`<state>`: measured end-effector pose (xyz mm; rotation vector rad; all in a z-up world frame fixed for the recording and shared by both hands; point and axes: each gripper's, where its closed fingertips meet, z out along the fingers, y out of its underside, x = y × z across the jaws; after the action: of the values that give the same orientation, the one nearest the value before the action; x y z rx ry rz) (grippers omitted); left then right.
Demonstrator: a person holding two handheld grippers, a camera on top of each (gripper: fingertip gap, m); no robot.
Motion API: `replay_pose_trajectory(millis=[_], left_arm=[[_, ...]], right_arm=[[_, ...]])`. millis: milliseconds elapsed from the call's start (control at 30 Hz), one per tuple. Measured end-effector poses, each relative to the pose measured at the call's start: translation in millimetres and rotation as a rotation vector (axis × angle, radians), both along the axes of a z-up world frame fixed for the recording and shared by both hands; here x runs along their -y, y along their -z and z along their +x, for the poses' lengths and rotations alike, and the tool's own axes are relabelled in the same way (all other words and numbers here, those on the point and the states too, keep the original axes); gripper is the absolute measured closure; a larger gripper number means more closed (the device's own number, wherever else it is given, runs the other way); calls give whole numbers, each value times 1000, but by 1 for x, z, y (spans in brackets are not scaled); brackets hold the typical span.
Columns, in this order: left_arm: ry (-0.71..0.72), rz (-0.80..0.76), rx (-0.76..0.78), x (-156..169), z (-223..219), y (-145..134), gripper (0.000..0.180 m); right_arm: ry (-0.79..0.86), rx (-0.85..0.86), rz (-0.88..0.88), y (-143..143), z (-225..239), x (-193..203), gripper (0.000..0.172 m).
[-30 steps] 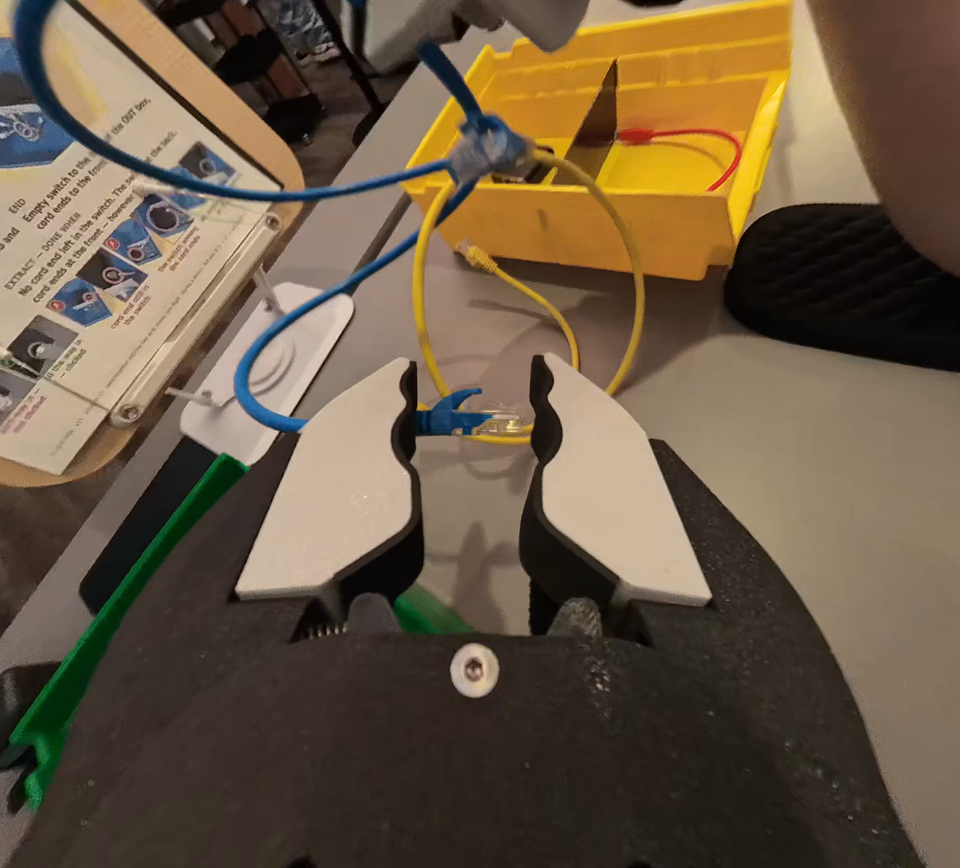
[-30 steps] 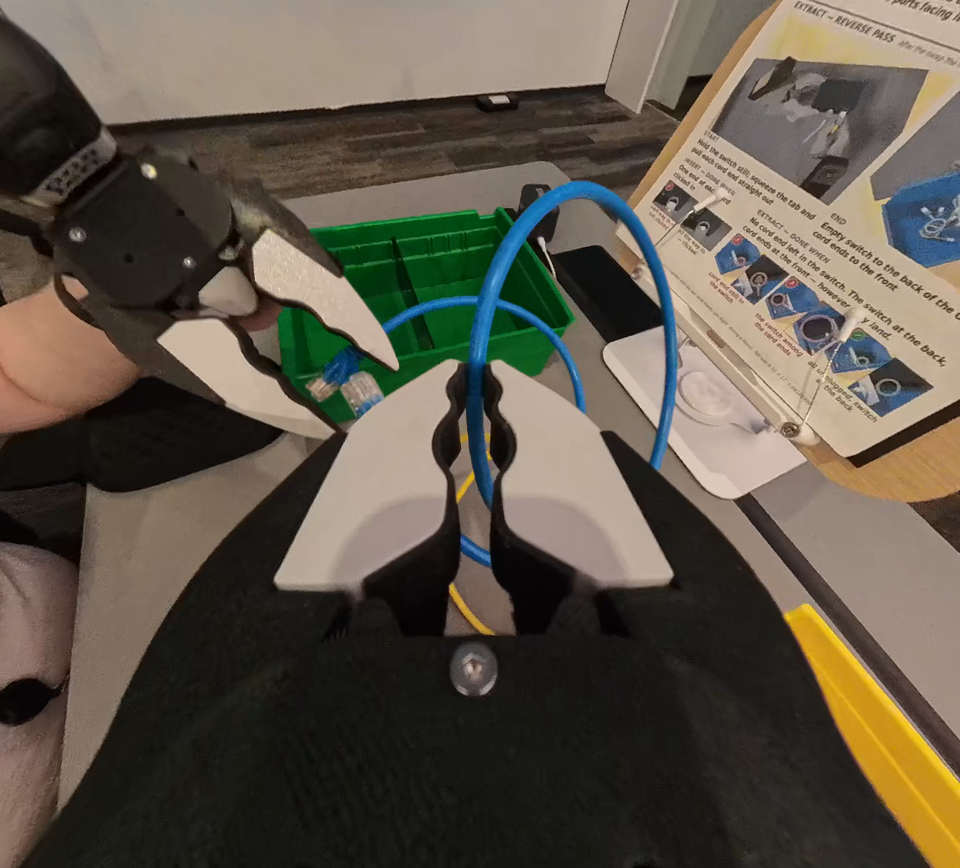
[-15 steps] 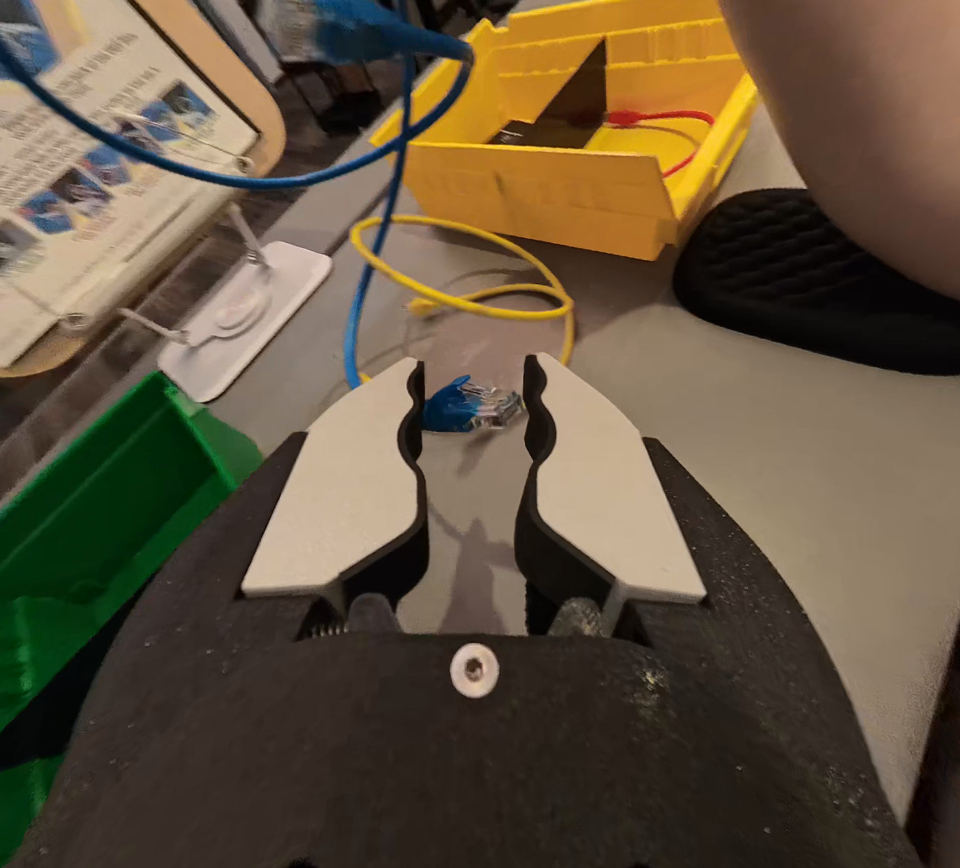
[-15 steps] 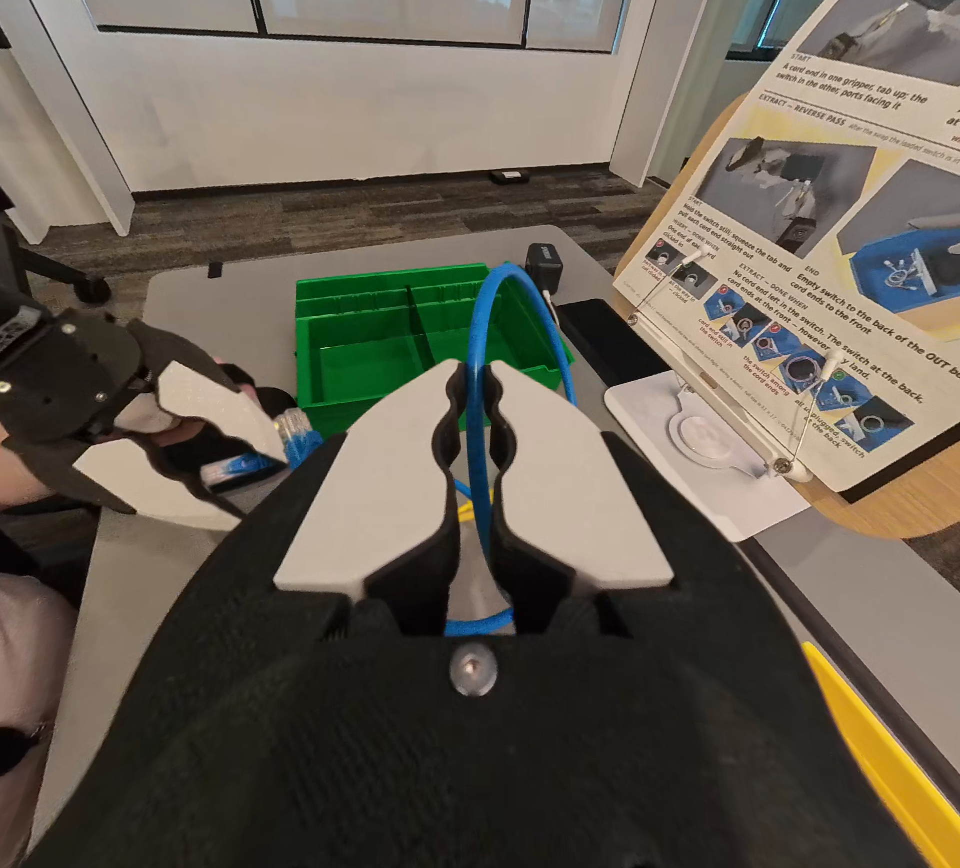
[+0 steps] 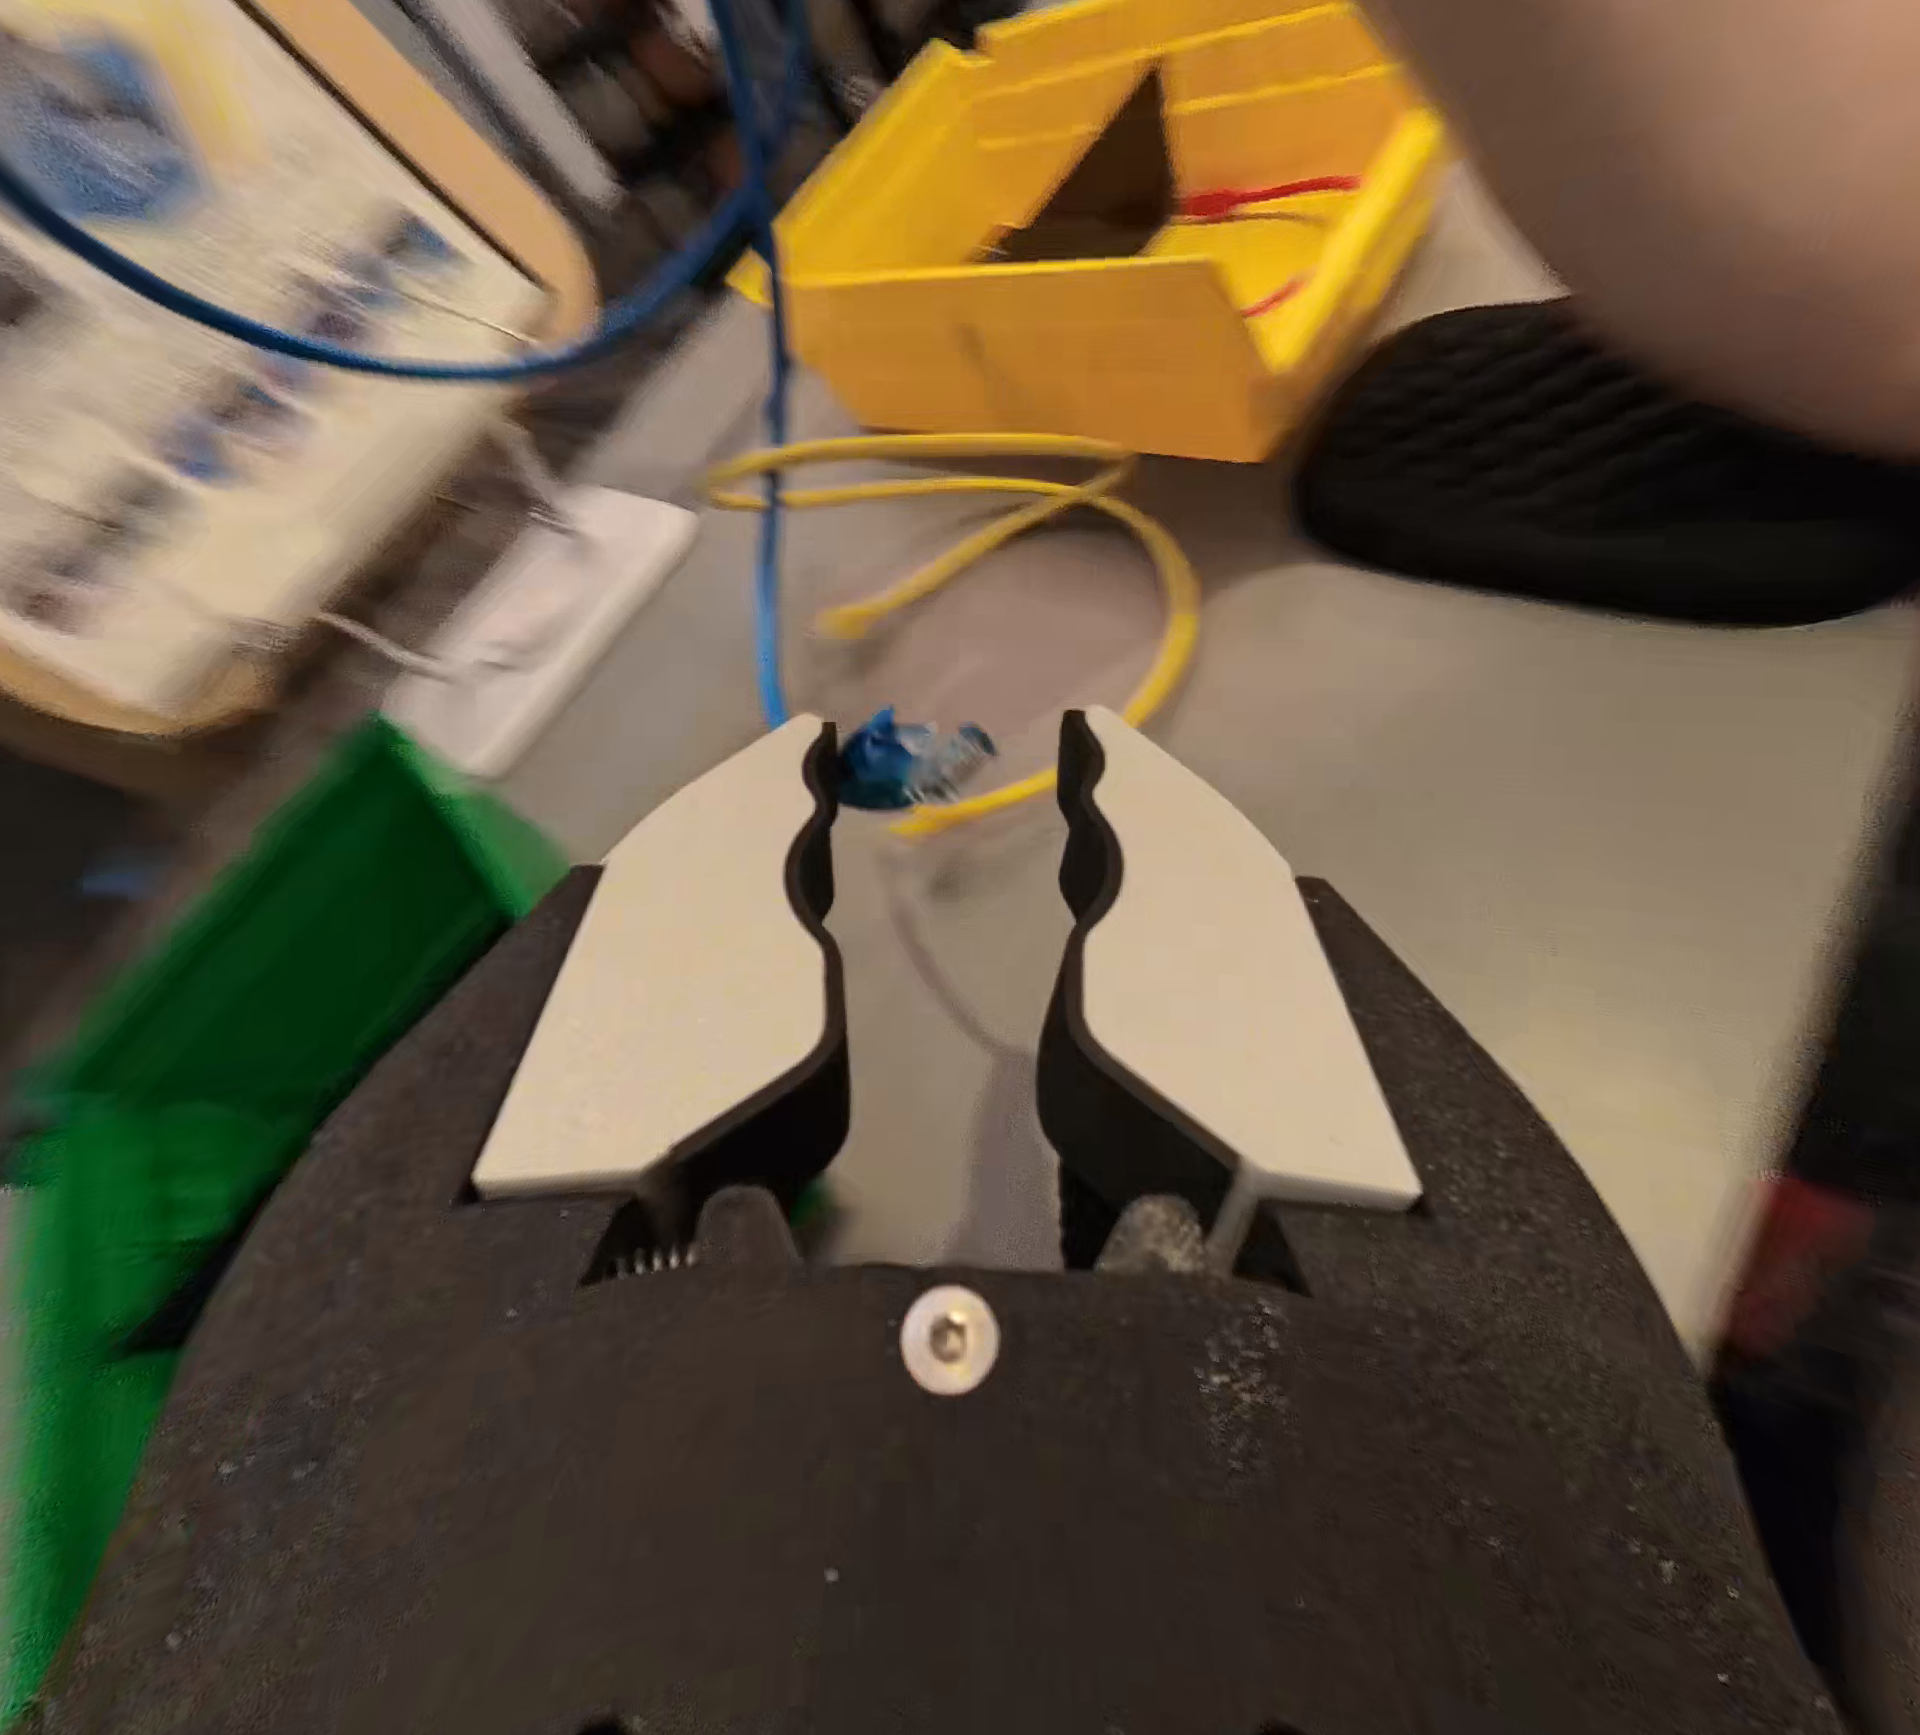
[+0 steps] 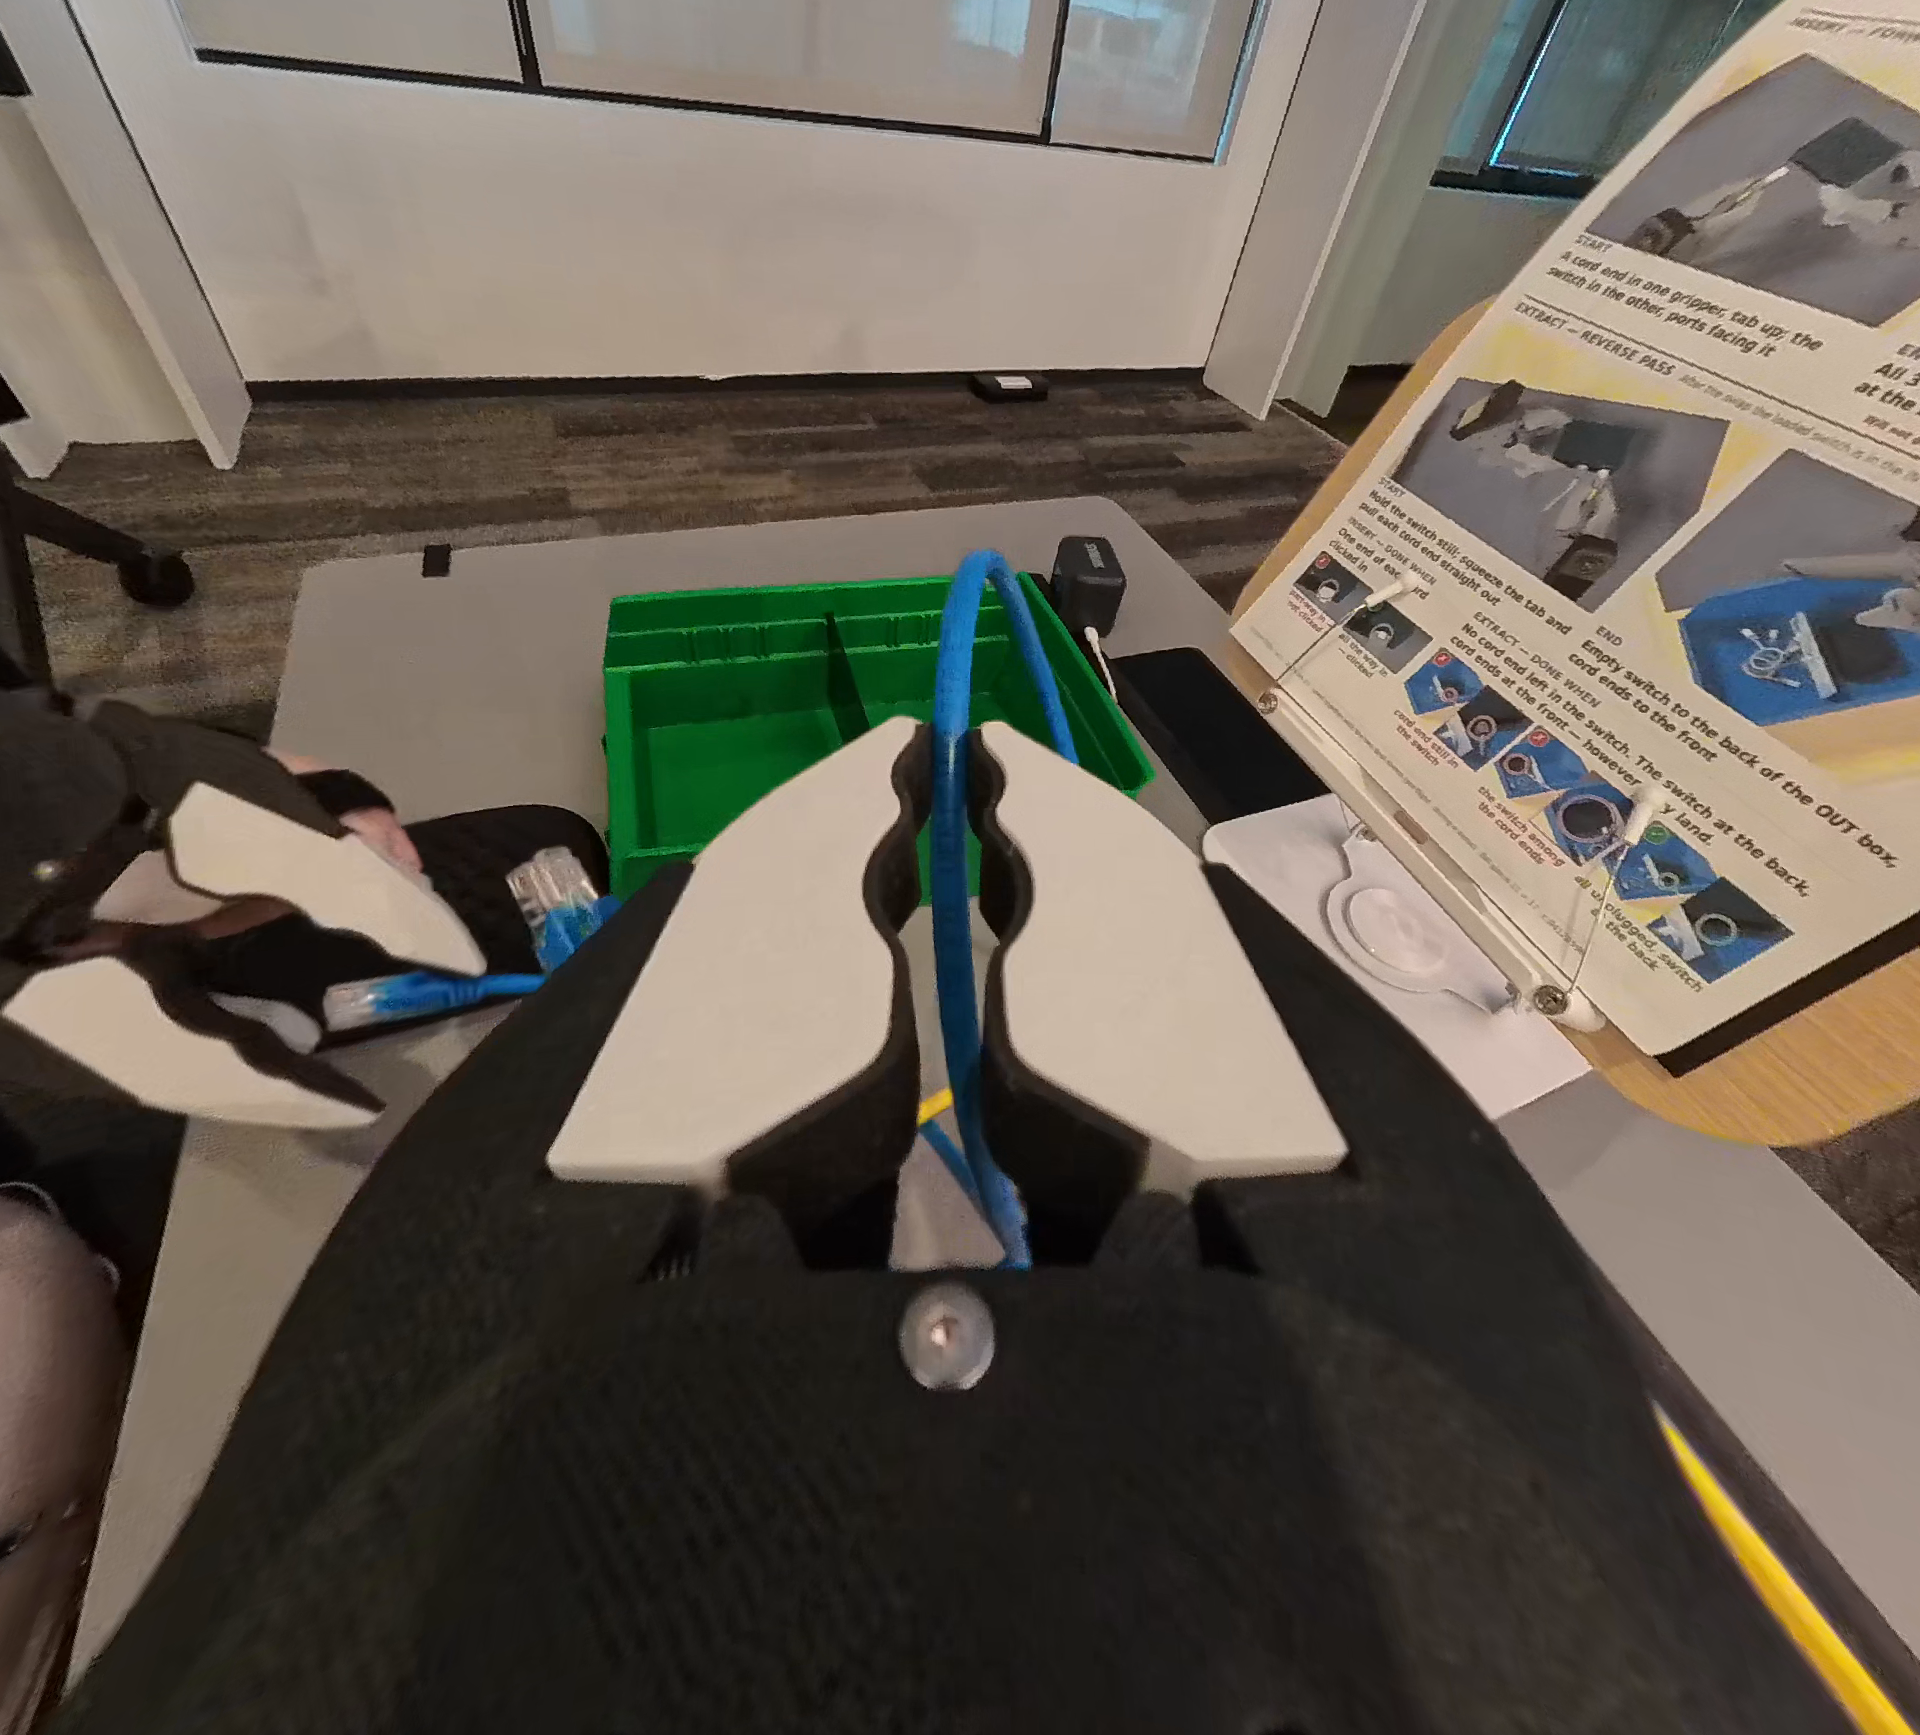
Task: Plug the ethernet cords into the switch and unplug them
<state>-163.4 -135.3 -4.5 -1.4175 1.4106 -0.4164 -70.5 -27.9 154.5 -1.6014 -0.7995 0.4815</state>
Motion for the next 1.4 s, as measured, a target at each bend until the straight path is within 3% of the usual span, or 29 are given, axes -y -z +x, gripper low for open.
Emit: replay_pose_trajectory(millis=[67, 100, 167, 267, 367, 467, 567, 733, 800, 833, 1267, 1400], left_arm=[[-31, 187, 16, -12, -6, -9, 138], [-20, 180, 15, -13, -8, -10, 135], [-19, 97, 30, -15, -14, -14, 127], [-33, 72, 126, -13, -24, -30, 133], [-10, -24, 169, -11, -12, -19, 133], [-74, -145, 206, -34, 18, -2, 124], [-131, -267, 354, -62, 50, -6, 120], [-217, -307, 357, -99, 83, -3, 130], [-253, -283, 353, -111, 85, -2, 153], [-255, -267, 352, -114, 84, -3, 175], [-129, -274, 528, -101, 39, -36, 180], [-143, -265, 503, -105, 26, -36, 180]], right_arm=[[3, 38, 4, -4, -3, -1, 165], [17, 59, 6, -6, -3, -1, 165], [52, 92, 7, -13, 0, -5, 165], [97, 127, -3, -26, 3, -13, 165], [140, 156, -9, -39, 5, -20, 165], [166, 167, 1, -51, 3, -22, 165], [185, 177, 9, -59, -2, -21, 165], [202, 203, 8, -66, -8, -21, 165], [217, 225, 4, -68, -5, -22, 165], [231, 238, 4, -69, -2, -23, 165], [506, 322, -42, -136, 90, -34, 165], [591, 274, -56, -153, 128, -27, 165]])
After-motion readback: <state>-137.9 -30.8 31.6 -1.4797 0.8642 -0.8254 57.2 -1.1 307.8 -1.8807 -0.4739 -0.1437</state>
